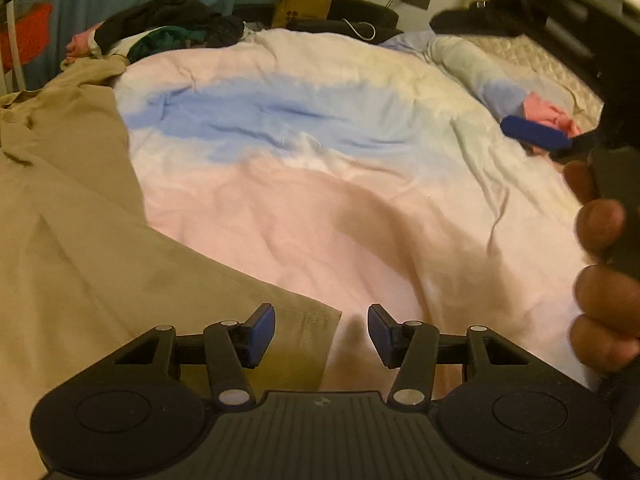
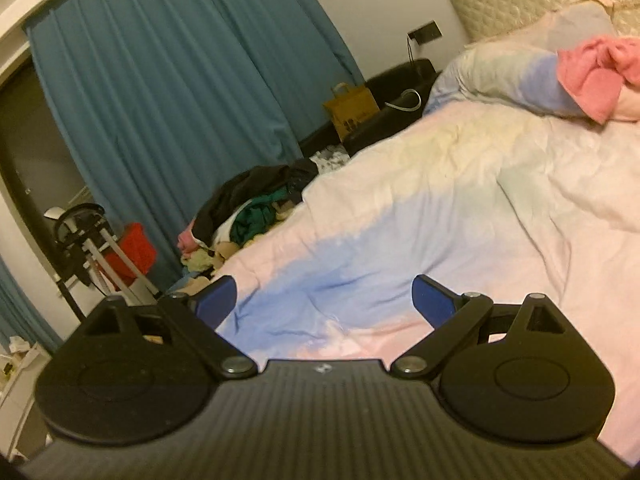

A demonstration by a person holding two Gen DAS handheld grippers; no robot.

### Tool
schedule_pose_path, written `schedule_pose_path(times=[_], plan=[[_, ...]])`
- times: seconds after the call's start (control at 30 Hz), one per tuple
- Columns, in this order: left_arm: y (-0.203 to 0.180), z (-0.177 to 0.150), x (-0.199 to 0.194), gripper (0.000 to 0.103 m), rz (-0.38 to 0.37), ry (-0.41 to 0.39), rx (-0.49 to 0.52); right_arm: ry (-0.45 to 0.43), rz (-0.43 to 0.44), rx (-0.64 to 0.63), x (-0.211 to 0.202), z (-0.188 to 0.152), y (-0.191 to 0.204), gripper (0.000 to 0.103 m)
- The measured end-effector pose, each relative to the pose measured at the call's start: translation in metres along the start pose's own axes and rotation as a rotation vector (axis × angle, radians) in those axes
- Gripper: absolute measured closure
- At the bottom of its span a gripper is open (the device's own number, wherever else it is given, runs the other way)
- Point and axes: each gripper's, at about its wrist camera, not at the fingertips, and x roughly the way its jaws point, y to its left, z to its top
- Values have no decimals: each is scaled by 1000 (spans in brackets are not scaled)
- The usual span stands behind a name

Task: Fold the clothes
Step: 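Grasp the other shirt side with the left gripper and fold it over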

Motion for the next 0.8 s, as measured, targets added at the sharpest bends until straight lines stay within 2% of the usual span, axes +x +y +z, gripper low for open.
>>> schedule_pose_path(times=[0.03, 0.07, 0.1, 0.13, 0.27, 0.47, 0.57, 0.67, 0.8], plan=[[2, 0, 4, 69, 11, 0, -3, 4, -5, -6, 2, -1, 1, 7], [5, 0, 8, 86, 21, 0, -6, 8, -9, -13, 5, -2, 2, 7], [9, -1, 7, 96, 17, -3, -20, 11, -13, -18, 6, -3, 2, 7], [13, -1, 6, 98, 11, -8, -34, 14, -14, -23, 7, -4, 3, 7], [23, -2, -30, 99, 22, -72, -63, 2, -16, -42, 6, -6, 7, 7], [63, -17, -124, 99, -46, -155, -231, -7, -8, -63, 3, -8, 15, 7], [81, -38, -163, 99, -41, -182, -300, 4, 3, -94, 1, -10, 25, 7], [100, -64, -184, 99, -30, -141, -380, 22, 27, -141, -1, -16, 39, 7], [116, -88, -171, 99, 50, 0, -434, 65, 60, -227, -3, -27, 63, 7]])
